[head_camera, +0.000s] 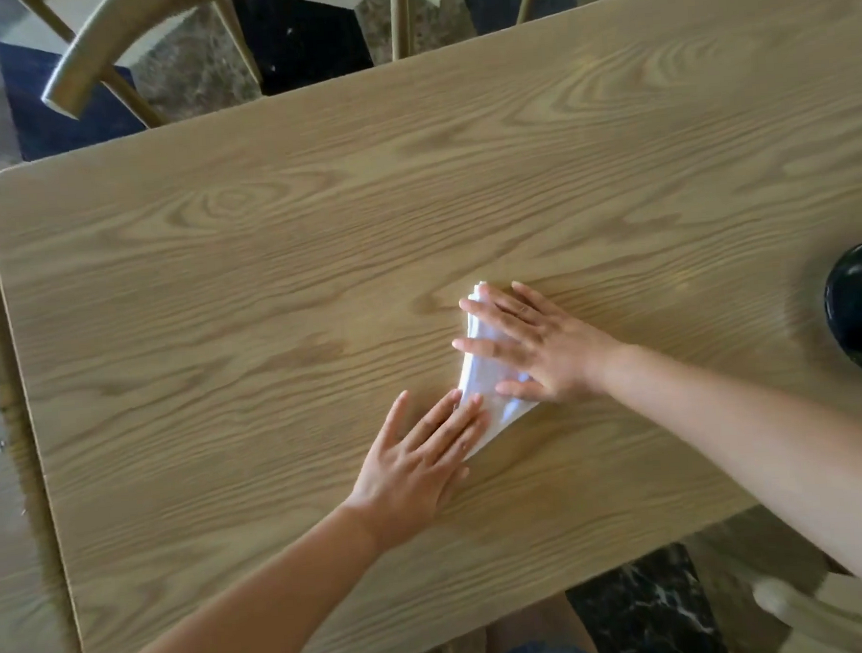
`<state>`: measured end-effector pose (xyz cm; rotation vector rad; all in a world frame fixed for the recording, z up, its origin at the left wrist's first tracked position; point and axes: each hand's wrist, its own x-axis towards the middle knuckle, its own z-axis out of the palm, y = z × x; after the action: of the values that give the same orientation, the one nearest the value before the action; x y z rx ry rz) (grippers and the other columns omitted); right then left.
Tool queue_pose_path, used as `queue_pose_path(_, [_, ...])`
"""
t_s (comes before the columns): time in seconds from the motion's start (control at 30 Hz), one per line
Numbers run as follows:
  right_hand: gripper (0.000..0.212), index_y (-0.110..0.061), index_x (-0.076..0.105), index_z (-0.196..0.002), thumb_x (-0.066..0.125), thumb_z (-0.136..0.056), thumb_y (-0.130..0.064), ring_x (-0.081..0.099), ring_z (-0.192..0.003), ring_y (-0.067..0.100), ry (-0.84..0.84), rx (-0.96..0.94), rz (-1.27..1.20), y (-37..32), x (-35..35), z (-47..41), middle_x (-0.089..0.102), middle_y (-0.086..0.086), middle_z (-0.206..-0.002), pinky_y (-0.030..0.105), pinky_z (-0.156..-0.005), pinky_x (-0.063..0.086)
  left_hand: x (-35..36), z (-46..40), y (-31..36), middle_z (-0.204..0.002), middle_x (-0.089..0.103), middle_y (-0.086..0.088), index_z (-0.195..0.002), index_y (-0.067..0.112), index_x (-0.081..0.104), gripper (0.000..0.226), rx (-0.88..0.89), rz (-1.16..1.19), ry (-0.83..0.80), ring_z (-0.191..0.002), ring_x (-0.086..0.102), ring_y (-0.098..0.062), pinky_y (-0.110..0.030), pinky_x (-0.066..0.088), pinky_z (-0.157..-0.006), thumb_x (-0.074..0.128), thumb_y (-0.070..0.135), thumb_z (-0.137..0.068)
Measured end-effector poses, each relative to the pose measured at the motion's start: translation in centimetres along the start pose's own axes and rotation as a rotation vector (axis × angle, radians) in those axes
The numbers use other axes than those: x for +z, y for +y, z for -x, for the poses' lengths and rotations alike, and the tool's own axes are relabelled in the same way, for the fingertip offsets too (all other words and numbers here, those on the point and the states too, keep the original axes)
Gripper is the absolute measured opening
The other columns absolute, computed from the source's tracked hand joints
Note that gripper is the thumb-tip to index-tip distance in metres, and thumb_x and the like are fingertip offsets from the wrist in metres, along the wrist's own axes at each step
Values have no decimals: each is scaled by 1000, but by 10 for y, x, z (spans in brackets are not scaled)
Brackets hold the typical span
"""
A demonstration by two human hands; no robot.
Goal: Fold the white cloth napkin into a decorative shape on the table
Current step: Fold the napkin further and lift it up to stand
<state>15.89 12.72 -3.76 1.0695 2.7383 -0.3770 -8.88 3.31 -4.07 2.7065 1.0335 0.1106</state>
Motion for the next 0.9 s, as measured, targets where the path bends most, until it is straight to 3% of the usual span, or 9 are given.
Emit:
queue_pose_path(0.07, [64,-31,14,-147,29,-88,-52,-3,-143,25,9,24,16,-4,3,0,1,4,-155,48,-114,2,2,-1,-2,-152,27,0,-144,20,34,54,7,-16,-10,-140,24,-16,-55,21,-108,39,37,-92])
queue_pose_path(0.2, [66,-32,1,-147,22,-89,-54,-4,-144,21,28,92,103,-12,-5,4,-4,3,-156,53,-113,-3,-2,0,1,-153,26,1,-144,26,34,56,-13,34,-76,-141,23,-18,-62,23,-107,40,45,-92])
queue_pose_path(0.27, [67,-30,2,-148,23,-89,-56,-2,-144,21,68,224,79,-27,-9,10,-2,5,-157,57,-113,1,-8,-2,6,-152,28,3,-143,26,34,52,-78,148,-46,-140,25,-17,-63,24,-107,36,42,-93])
queue_pose_path(0.33, [69,-25,11,-148,30,-88,-56,6,-143,23,175,456,-36,-45,-4,22,8,11,-156,61,-111,13,-20,-12,14,-148,38,1,-140,20,39,48,-211,347,72,-134,35,-16,-55,34,-104,38,32,-94])
queue_pose_path(0.4, [68,-18,22,-145,34,-88,-53,16,-140,26,271,679,-143,-62,3,35,23,16,-152,56,-109,20,-35,-31,24,-141,44,-1,-139,13,40,46,-465,586,219,-121,43,-11,-33,41,-96,41,22,-94])
queue_pose_path(0.5, [61,-10,47,-130,41,-85,-51,40,-125,31,336,862,-170,-81,5,40,51,16,-132,49,-101,32,-53,-66,24,-134,40,5,-136,15,41,43,-828,816,155,-98,50,-6,-19,37,-80,46,19,-94])
queue_pose_path(0.63, [37,-16,63,-99,52,-79,-45,53,-94,27,476,1063,-273,-99,-4,31,61,2,-94,42,-84,38,-54,-90,15,-111,54,2,-110,18,55,22,-852,727,39,-88,52,-14,-25,38,-71,51,20,-88])
queue_pose_path(0.8, [33,-19,60,-108,65,-80,-37,48,-105,21,395,1227,-507,-104,-12,24,60,-2,-103,38,-90,29,-52,-96,10,-84,65,-10,-86,4,62,15,-915,759,-23,-78,56,-22,-36,45,-66,56,15,-78])
queue_pose_path(0.9, [31,-19,60,-103,65,-78,-35,47,-107,20,375,1253,-592,-104,-15,26,60,-2,-105,37,-90,29,-59,-93,12,-81,64,-1,-83,16,64,6,-934,851,-19,-77,55,-14,-28,43,-69,61,13,-78])
